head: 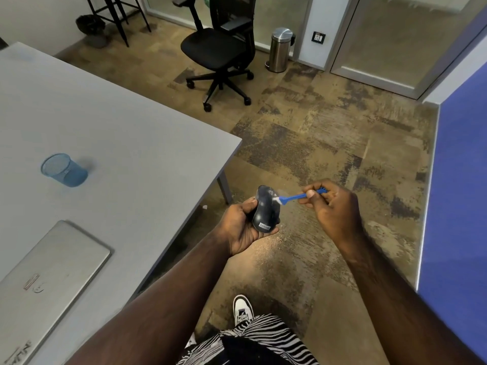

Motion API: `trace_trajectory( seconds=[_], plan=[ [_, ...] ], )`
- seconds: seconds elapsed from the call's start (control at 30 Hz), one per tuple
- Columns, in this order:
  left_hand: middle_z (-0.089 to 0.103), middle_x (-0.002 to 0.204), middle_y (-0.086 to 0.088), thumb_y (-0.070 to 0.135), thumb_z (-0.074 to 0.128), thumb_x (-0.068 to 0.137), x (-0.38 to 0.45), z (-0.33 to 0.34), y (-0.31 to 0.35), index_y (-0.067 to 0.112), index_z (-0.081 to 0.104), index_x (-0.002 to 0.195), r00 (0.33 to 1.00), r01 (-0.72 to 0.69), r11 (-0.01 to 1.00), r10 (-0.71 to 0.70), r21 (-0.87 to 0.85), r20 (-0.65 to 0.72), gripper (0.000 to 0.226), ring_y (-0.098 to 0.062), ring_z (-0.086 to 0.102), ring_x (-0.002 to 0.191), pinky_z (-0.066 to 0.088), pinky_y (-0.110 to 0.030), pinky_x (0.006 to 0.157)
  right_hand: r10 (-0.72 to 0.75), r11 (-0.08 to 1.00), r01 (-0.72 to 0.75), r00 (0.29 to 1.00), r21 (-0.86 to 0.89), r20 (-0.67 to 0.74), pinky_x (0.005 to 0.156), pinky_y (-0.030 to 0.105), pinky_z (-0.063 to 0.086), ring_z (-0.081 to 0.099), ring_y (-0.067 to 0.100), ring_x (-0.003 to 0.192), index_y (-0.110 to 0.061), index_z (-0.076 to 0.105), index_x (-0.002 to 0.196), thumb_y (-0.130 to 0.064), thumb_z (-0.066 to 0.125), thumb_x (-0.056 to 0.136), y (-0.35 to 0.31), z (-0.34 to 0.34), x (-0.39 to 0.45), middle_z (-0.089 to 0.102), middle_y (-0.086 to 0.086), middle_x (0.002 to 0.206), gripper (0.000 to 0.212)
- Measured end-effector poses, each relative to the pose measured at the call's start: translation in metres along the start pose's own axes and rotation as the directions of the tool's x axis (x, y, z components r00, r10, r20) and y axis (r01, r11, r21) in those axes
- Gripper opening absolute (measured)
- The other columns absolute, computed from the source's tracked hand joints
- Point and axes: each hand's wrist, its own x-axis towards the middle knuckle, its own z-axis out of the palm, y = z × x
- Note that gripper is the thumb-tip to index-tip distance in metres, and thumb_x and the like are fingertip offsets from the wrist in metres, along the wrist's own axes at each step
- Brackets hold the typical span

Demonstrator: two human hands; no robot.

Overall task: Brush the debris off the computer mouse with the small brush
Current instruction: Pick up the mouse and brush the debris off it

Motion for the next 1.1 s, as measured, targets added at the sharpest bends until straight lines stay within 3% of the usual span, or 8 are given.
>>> trace_trajectory(
  seconds=[0.2,0.33,0.5,0.63,0.8,0.9,1.0,1.1],
  plan=[
    [0.057,0.122,-0.022,0.019,0.032,0.100,0.002,0.000,-0.003,0.013,0.054,0.126,1.000,0.012,1.000,-0.012,-0.001,-0.002,0.034,-0.037,0.063,0.093,0.058,-0.046,0.072,0.059,0.997,-0.061,0.997,-0.050,-0.044,0.068,0.048,0.063,0.076,0.011,0.073,-0.042,0.064,0.084,-0.015,0.062,0.094,0.000,0.000,0.004,0.074,-0.013,0.077,0.029],
    [0.060,0.117,-0.023,0.020,0.032,0.100,0.002,0.000,-0.003,0.012,0.058,0.120,1.000,0.011,1.000,-0.011,0.009,-0.002,0.033,-0.037,0.063,0.093,0.058,-0.045,0.072,0.005,0.999,-0.005,1.000,-0.038,0.001,0.068,0.042,0.064,0.075,0.003,0.072,-0.039,0.065,0.080,-0.009,0.063,0.092,-0.001,0.001,0.003,0.072,-0.017,0.073,0.032],
    [0.056,0.123,-0.022,0.019,0.032,0.100,0.000,-0.001,-0.002,0.013,0.054,0.125,1.000,0.019,1.000,-0.019,-0.025,-0.001,0.033,-0.038,0.063,0.094,0.058,-0.047,0.070,0.026,0.998,-0.031,0.996,-0.051,-0.087,0.070,0.043,0.064,0.075,0.005,0.077,-0.040,0.065,0.088,-0.015,0.062,0.093,0.001,-0.003,0.006,0.072,-0.018,0.076,0.026],
    [0.056,0.121,-0.025,0.020,0.030,0.101,-0.001,0.001,0.000,0.012,0.055,0.123,1.000,0.008,1.000,-0.008,-0.002,0.010,0.034,-0.038,0.062,0.092,0.058,-0.045,0.071,-0.024,0.999,0.023,0.999,0.045,0.026,0.064,0.040,0.064,0.076,0.004,0.071,-0.047,0.067,0.081,-0.023,0.061,0.088,-0.005,0.002,-0.002,0.074,-0.021,0.075,0.026],
    [0.053,0.125,-0.025,0.019,0.031,0.100,-0.003,0.001,0.001,0.013,0.050,0.130,1.000,0.019,1.000,-0.019,-0.012,0.009,0.036,-0.039,0.061,0.093,0.058,-0.046,0.071,0.061,0.997,-0.065,0.993,-0.030,-0.101,0.069,0.044,0.064,0.076,0.005,0.077,-0.047,0.066,0.086,-0.016,0.061,0.095,0.006,0.000,0.006,0.074,-0.015,0.081,0.033],
    [0.054,0.124,-0.025,0.019,0.032,0.100,-0.004,0.003,0.001,0.012,0.054,0.125,1.000,0.022,1.000,-0.022,-0.014,0.016,0.034,-0.039,0.062,0.093,0.058,-0.046,0.071,0.004,1.000,-0.004,0.998,0.009,-0.061,0.069,0.035,0.064,0.075,0.002,0.078,-0.049,0.067,0.087,-0.014,0.062,0.095,0.001,0.000,0.003,0.075,-0.013,0.087,0.036],
    [0.054,0.123,-0.026,0.019,0.032,0.100,-0.004,0.005,0.000,0.011,0.054,0.125,0.999,0.023,1.000,-0.023,-0.007,0.022,0.035,-0.039,0.061,0.092,0.059,-0.046,0.070,-0.088,0.995,0.089,0.996,-0.046,0.007,0.050,0.015,0.053,0.067,-0.007,0.058,-0.046,0.066,0.084,-0.010,0.064,0.092,-0.004,0.001,-0.002,0.077,-0.006,0.083,0.037],
    [0.056,0.119,-0.026,0.019,0.031,0.100,-0.005,0.002,0.000,0.011,0.057,0.119,1.000,0.018,1.000,-0.018,-0.007,0.020,0.033,-0.037,0.062,0.090,0.059,-0.044,0.069,-0.083,0.996,0.084,0.996,-0.040,0.025,0.047,0.036,0.058,0.069,0.011,0.054,-0.045,0.067,0.080,-0.012,0.065,0.090,-0.003,-0.003,-0.001,0.075,-0.007,0.074,0.034]
  ],
)
